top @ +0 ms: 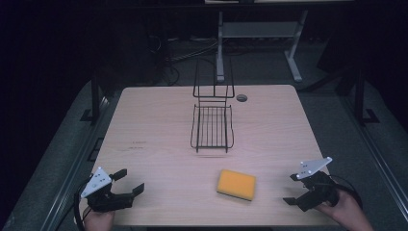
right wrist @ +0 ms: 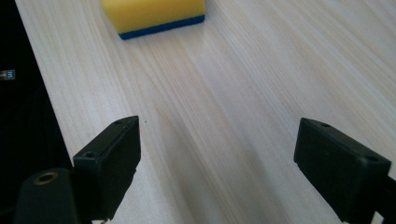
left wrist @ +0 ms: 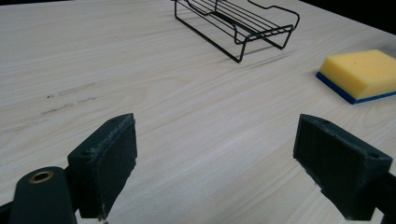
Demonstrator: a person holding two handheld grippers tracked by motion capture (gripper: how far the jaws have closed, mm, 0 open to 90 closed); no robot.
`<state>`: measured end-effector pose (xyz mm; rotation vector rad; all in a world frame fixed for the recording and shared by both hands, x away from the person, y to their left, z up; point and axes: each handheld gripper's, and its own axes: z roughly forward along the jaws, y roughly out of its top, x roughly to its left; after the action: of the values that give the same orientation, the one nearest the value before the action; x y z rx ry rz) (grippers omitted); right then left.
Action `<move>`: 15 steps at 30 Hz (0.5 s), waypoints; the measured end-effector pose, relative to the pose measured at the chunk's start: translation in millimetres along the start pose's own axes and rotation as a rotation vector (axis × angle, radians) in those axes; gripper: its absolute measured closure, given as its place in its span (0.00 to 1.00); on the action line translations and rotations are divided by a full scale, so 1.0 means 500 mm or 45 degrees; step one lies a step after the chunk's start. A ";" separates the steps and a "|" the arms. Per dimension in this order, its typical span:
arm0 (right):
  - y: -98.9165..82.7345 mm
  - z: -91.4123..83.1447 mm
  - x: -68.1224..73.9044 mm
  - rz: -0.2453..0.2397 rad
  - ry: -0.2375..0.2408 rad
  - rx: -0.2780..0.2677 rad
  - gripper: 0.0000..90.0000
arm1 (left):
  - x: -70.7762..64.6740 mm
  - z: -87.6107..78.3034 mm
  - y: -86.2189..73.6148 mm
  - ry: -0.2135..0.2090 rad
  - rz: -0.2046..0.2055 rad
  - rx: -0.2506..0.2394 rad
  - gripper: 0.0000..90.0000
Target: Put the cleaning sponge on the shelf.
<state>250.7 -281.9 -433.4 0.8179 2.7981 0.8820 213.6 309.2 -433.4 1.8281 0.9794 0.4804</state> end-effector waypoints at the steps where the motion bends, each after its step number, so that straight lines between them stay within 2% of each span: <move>1: 0.001 -0.001 0.000 -0.006 0.000 -0.004 0.16 | 0.000 0.000 0.000 0.000 0.000 0.000 0.14; 4: 0.003 -0.002 0.002 -0.007 -0.004 -0.004 0.16 | -0.001 0.001 -0.001 -0.017 0.014 0.005 0.14; 15: 0.027 0.014 0.013 -0.045 0.015 0.012 0.16 | -0.002 0.008 -0.001 -0.025 0.017 0.018 0.14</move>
<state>253.1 -265.6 -431.1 0.7641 2.8193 0.8719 215.6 306.4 -435.5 1.8502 0.9600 0.4636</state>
